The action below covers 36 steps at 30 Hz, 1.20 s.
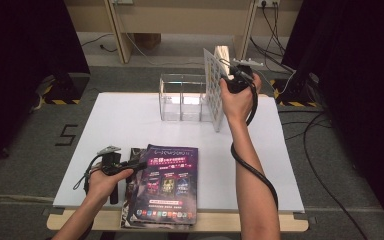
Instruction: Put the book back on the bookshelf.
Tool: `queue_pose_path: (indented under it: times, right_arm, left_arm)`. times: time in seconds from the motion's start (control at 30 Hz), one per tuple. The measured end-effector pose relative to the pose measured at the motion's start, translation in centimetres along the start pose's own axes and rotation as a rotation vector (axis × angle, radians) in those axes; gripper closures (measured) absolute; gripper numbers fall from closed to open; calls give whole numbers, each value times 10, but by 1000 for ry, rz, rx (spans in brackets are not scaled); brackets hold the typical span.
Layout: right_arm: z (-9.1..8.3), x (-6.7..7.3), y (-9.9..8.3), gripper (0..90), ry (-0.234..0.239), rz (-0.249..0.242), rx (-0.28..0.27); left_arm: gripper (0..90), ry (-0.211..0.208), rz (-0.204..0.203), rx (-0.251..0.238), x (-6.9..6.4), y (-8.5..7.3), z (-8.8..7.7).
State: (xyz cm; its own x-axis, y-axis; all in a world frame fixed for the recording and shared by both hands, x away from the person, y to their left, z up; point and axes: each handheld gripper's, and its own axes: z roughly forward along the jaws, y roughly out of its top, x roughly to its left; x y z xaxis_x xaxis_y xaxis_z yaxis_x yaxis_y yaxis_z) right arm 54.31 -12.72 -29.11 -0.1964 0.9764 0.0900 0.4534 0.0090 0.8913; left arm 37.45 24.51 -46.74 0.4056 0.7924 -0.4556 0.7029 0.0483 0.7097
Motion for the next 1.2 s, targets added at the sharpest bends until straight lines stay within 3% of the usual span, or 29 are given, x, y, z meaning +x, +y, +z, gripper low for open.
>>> queue_pose_path:
  times: [0.63,1.2]
  right_arm:
    - [-40,-3,-21,572,55,24,1]
    - [-63,-10,-49,572,82,29,28]
  left_arm:
    - [491,22,25,12,0,5,7]
    - [539,50,20,23,5,0,9]
